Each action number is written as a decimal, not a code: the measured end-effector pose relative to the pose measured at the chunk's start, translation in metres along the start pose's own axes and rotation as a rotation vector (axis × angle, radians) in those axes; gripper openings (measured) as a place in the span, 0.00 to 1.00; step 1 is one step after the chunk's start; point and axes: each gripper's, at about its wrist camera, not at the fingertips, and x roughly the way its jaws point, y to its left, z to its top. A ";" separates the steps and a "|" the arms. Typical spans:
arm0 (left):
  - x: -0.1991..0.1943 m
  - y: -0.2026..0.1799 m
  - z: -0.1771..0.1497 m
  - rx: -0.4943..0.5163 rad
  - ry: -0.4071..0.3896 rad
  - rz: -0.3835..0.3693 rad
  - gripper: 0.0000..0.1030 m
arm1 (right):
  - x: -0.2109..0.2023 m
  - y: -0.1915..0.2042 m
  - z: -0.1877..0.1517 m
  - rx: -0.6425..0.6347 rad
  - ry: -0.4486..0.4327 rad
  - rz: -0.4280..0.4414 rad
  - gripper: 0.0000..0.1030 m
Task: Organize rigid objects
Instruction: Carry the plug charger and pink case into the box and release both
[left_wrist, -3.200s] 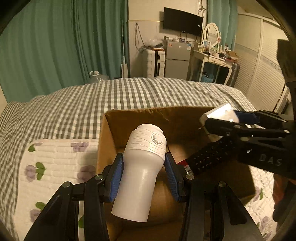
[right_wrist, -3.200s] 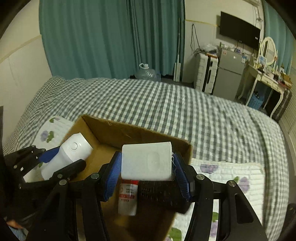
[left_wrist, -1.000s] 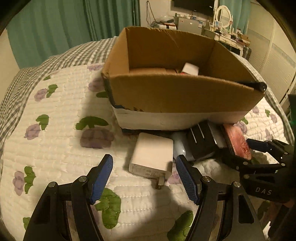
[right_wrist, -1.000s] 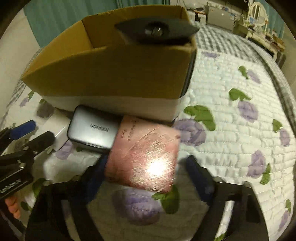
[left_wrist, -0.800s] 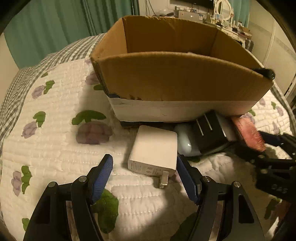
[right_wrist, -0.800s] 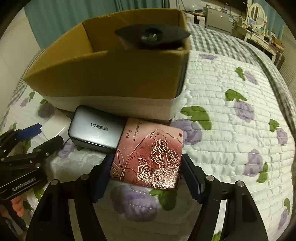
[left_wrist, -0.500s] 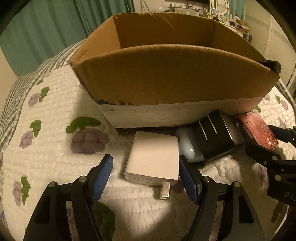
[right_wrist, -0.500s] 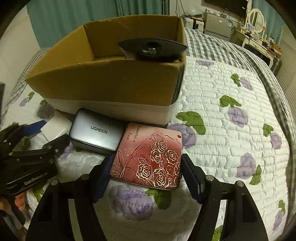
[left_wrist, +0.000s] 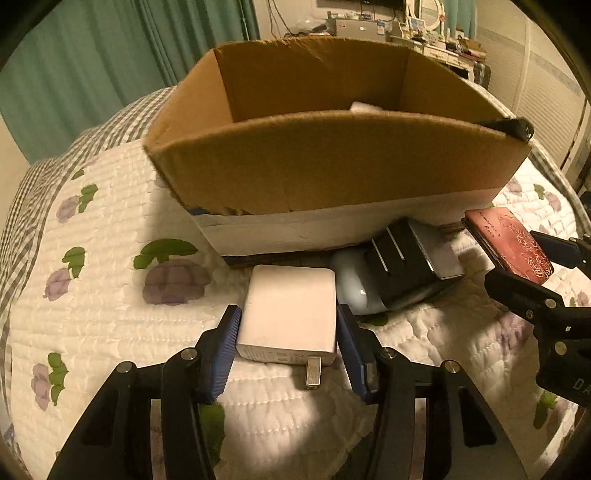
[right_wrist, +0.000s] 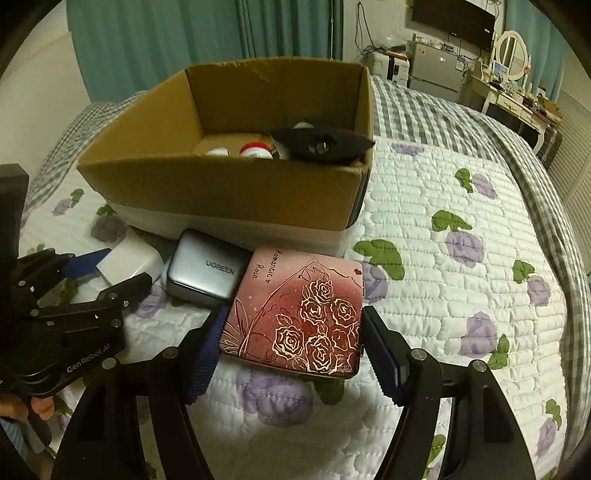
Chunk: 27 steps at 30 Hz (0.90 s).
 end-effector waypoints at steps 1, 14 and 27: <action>-0.004 0.002 0.000 -0.007 -0.007 -0.001 0.51 | -0.004 0.001 0.000 -0.003 -0.009 0.002 0.69; -0.072 0.019 0.004 -0.065 -0.127 -0.036 0.50 | -0.048 0.010 -0.001 -0.020 -0.086 0.032 0.69; -0.140 0.027 0.057 -0.092 -0.281 -0.043 0.50 | -0.127 0.015 0.058 -0.061 -0.245 0.058 0.69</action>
